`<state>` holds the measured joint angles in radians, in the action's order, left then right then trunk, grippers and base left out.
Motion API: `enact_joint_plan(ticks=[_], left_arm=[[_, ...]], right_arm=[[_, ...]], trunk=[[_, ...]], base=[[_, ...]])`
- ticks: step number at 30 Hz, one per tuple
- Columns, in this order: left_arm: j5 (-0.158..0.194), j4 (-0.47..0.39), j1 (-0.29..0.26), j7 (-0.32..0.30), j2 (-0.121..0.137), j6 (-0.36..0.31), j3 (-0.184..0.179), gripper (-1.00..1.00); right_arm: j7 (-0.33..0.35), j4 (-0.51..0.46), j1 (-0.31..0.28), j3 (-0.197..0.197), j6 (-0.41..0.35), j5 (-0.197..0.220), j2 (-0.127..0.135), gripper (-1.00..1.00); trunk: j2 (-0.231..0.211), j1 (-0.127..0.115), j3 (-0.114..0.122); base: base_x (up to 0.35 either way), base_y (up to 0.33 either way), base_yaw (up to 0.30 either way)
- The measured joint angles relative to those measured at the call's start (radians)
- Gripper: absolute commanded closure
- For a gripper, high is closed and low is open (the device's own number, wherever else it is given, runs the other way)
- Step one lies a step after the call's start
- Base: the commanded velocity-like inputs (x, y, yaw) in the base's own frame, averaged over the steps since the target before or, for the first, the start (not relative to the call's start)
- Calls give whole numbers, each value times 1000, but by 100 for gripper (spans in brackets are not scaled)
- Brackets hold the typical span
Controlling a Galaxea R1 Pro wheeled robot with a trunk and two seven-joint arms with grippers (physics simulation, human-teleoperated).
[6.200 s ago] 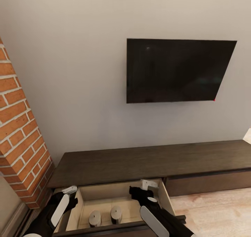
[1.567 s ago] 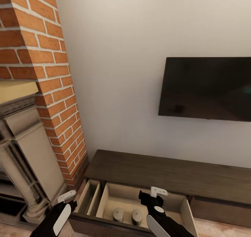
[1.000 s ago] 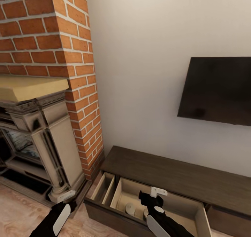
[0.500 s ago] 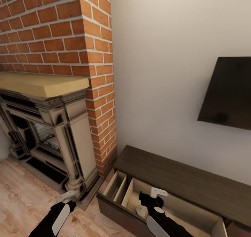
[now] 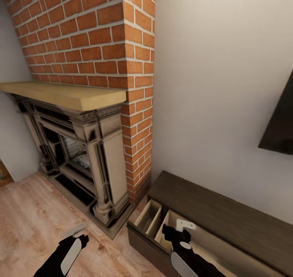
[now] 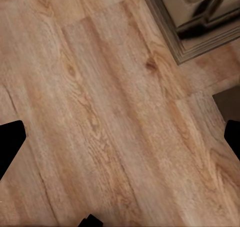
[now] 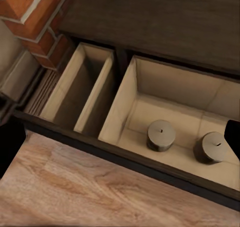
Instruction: Place each of the two pumpkins and all three candles from the living room inside a cabinet in the living room (use any cabinet), then make sure every cabinet is closed, and position the cauldron so it is next to a table in the living room.
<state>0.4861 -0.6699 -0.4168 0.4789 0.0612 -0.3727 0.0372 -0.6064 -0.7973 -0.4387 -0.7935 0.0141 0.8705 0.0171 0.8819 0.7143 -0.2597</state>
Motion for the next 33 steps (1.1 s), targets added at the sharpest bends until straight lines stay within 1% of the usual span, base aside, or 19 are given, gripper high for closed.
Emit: enact_joint_plan(ticks=[9, 14, 17, 19, 21, 22, 23, 25, 28, 33], left_arm=[[-1, 1, 0, 0, 0, 0, 0, -100], [-2, 26, 0, 0, 0, 0, 3, -100], [0, 34, 0, -2, 7, -1, 6, -100], [8, 36, 0, -32, 25, -2, 8, -100], [32, 44, 0, -101, 48, -3, 13, -100], [48, 58, 0, -140, 63, -4, 19, -100], [66, 85, 0, -192, 82, -4, 26, -100], [78, 114, 0, -239, 99, -4, 31, -100], [83, 127, -1, -261, 107, -4, 33, -100], [83, 133, -1, -272, 109, -3, 34, -100]], right_arm=[[1, 0, 0, 0, 0, 0, 0, -100], [1, 0, 0, 0, 0, 0, 0, -100], [1, 0, 0, 0, 0, 0, 0, -100], [1, 0, 0, 0, 0, 0, 0, -100], [1, 0, 0, 0, 0, 0, 0, -100], [1, 0, 0, 0, 0, -1, 0, -100], [1, 0, 0, 0, 0, 0, 0, -100], [1, 0, 0, 0, 0, 0, 0, -100], [1, 0, 0, 0, 0, 0, 0, -100], [1, 0, 0, -1, 0, 0, 0, -100]], trunk=[[0, 0, 0], [0, 0, 0], [0, 0, 0], [0, 0, 0], [0, 0, 0], [0, 0, 0], [0, 0, 0], [0, 0, 0], [0, 0, 0], [0, 0, 0]], base=[[0, 0, 291], [0, 0, 291], [0, 0, 291], [0, 0, 291], [0, 0, 291], [0, 0, 291], [0, 0, 291], [0, 0, 291], [0, 0, 291], [0, 0, 291]])
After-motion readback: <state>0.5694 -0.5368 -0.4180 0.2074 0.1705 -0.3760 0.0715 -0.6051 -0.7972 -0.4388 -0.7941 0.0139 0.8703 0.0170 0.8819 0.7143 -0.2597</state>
